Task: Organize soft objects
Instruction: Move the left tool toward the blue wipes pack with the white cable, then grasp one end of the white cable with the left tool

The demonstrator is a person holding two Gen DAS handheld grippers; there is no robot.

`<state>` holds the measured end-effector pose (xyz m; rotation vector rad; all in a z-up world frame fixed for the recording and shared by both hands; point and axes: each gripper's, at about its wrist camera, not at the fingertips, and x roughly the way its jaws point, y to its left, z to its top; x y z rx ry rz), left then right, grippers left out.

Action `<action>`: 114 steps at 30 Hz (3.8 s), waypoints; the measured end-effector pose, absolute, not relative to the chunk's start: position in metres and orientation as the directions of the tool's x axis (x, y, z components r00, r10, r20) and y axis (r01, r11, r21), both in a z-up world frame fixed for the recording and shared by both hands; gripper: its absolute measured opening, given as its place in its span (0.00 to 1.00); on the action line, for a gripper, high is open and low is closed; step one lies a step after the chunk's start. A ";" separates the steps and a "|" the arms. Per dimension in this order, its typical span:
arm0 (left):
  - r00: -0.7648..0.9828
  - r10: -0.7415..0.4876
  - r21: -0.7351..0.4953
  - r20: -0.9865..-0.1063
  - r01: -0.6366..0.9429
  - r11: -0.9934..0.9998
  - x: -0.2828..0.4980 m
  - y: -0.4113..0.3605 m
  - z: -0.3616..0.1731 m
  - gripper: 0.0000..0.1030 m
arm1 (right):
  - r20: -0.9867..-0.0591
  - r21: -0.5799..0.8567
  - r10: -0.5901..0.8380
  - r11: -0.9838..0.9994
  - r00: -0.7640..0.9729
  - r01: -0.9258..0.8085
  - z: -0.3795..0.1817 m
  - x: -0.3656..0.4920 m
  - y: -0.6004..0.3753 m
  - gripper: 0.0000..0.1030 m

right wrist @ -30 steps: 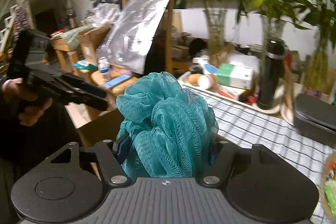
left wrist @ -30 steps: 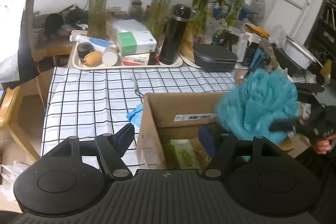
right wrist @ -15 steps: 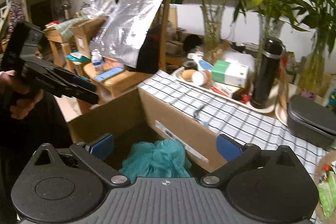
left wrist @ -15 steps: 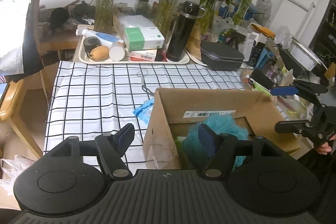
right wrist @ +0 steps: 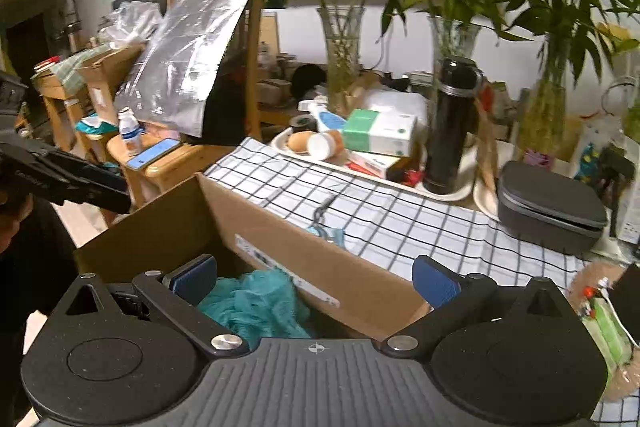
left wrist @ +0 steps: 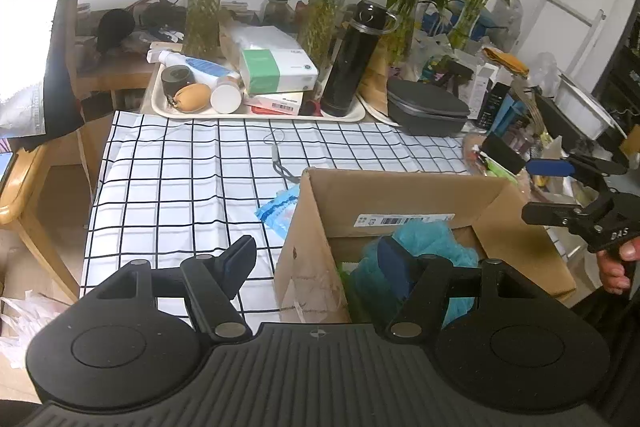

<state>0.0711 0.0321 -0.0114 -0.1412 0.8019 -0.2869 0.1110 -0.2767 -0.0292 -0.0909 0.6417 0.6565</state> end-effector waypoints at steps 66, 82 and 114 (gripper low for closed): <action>0.656 -0.301 -0.160 -0.693 0.267 0.950 0.208 0.032 -0.048 0.65 | -0.611 0.087 0.372 0.909 0.699 -0.408 -0.050 0.165 -0.291 1.00; 0.609 -0.294 -0.126 -0.737 0.303 0.945 0.262 0.025 -0.094 0.64 | -0.633 0.091 0.352 0.919 0.690 -0.384 -0.067 0.209 -0.302 1.00; 0.507 -0.218 0.020 -0.834 0.422 0.906 0.329 -0.021 -0.156 0.09 | -0.683 0.068 0.341 0.910 0.646 -0.408 -0.097 0.254 -0.305 1.00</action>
